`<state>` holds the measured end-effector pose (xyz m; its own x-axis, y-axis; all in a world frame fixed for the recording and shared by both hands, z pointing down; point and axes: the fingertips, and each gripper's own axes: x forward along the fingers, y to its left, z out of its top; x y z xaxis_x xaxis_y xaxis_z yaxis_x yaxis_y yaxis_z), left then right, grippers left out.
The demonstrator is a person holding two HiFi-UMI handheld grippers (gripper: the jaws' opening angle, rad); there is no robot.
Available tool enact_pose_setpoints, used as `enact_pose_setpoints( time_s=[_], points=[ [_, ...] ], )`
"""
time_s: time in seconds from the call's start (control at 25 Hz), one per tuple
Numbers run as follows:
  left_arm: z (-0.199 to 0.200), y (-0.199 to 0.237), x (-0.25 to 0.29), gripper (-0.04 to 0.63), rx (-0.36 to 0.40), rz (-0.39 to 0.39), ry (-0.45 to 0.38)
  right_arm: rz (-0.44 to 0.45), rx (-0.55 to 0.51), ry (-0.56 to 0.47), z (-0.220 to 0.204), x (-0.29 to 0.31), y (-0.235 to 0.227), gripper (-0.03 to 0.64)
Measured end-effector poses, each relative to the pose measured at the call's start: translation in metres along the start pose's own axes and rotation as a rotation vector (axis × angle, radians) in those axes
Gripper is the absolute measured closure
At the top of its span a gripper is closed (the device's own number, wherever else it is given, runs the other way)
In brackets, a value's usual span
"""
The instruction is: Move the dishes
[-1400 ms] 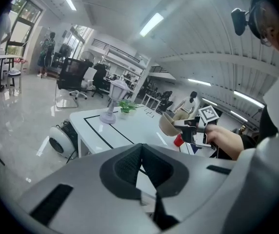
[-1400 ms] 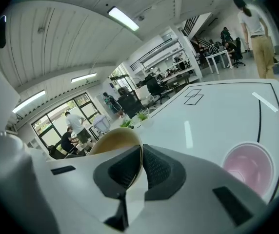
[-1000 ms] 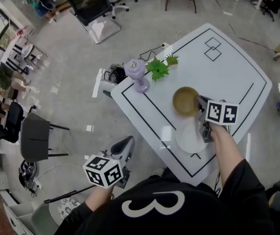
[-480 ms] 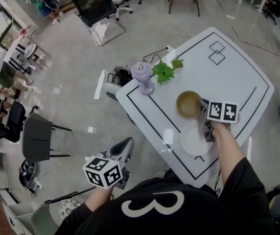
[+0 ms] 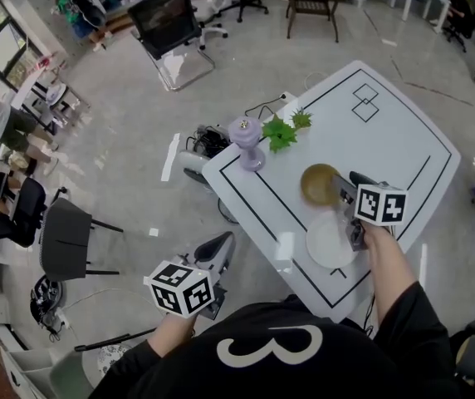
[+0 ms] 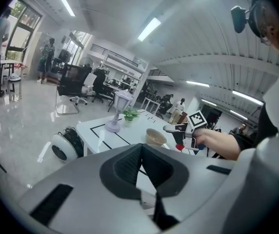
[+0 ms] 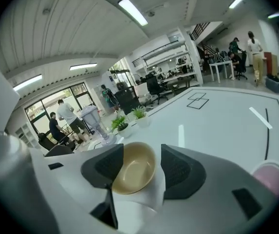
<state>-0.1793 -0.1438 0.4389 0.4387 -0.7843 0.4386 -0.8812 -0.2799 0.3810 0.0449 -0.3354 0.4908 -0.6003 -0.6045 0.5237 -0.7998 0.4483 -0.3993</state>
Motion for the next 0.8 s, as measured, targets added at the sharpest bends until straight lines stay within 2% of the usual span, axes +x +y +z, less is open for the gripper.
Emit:
enact_pose_setpoints(
  time_s=[0.12,0.32,0.44,0.68,0.8],
  points=[
    [0.01,-0.013,0.0,0.594,0.013,-0.037,-0.014,0.023,-0.054,-0.044,0.009,-0.025,0.015,0.39],
    [0.037,-0.036,-0.003,0.594,0.046,-0.108,-0.063,0.163,-0.193,-0.082,0.016,-0.077,0.062,0.421],
    [0.056,-0.053,-0.008,0.594,0.07,-0.148,-0.108,0.214,-0.241,-0.136,0.02,-0.114,0.084,0.462],
    [0.085,-0.092,-0.018,0.594,0.131,-0.246,-0.16,0.274,-0.334,-0.246,0.017,-0.173,0.13,0.621],
    [0.09,-0.11,-0.015,0.594,0.184,-0.286,-0.157,0.314,-0.307,-0.275,0.011,-0.185,0.132,0.611]
  ],
)
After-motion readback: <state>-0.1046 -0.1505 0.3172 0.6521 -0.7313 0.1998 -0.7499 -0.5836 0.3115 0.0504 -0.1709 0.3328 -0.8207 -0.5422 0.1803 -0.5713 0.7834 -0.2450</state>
